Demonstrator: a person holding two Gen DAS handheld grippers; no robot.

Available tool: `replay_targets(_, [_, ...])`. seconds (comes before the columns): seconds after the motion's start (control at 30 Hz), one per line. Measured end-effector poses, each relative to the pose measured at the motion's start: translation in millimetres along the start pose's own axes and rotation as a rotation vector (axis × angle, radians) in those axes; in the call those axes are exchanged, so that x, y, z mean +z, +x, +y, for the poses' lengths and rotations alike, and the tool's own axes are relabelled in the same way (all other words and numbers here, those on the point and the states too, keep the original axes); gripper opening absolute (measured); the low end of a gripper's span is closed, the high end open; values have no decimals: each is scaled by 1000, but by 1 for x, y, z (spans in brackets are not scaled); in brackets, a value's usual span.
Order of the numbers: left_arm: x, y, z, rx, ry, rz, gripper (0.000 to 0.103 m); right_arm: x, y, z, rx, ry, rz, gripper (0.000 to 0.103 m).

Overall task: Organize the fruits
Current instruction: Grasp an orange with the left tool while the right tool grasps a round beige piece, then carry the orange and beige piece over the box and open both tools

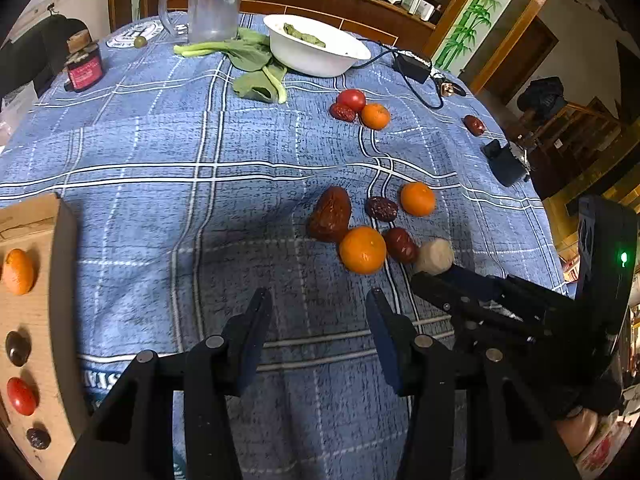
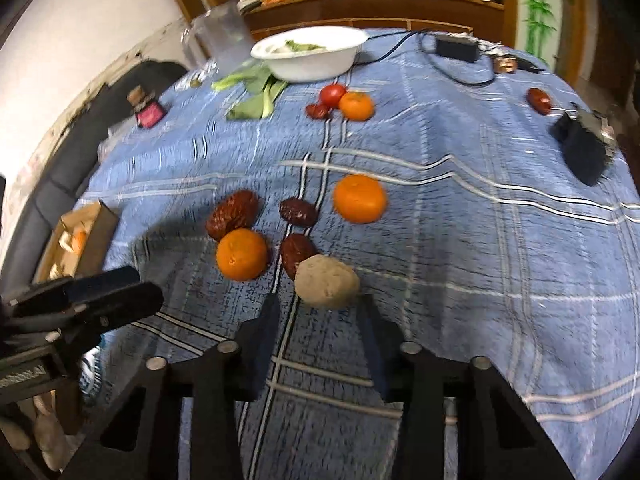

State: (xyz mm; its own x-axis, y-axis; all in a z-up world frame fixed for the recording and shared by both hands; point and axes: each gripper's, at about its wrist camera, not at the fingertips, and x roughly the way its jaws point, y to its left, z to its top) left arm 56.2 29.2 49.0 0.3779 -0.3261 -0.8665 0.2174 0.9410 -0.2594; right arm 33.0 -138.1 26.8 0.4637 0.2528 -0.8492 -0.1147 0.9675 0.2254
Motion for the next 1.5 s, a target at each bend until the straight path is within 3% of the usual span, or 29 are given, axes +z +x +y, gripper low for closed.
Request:
replay_targets(0.13, [6,14,-7,-12,3,11,48,-1,-5,-11,28,35,-13,22])
replay_targets(0.4, [21,48,-25,-12,45,25,47,-4,-10,-19,48,42,-11,22])
replay_targets(0.5, [23,51,-29,-24,77,17,30,-4,-9,-18,55,46,-14,22])
replay_targets(1.1, [14,42,-16,-42,47,17,29,8,4,-9,21,25,-40,28])
replay_targets(1.37, [0,15,1,-41,11,-11,29,8,-8,-5,24,30,-51,26])
replay_targets(1.43, [-3,10,7,-42,0,-15,29,9,-5,-4,19,39,-40,35])
replay_targets(1.5, [-7,4,13,-39,-13,-18,29,11,-5,-2,8,34,-53,37])
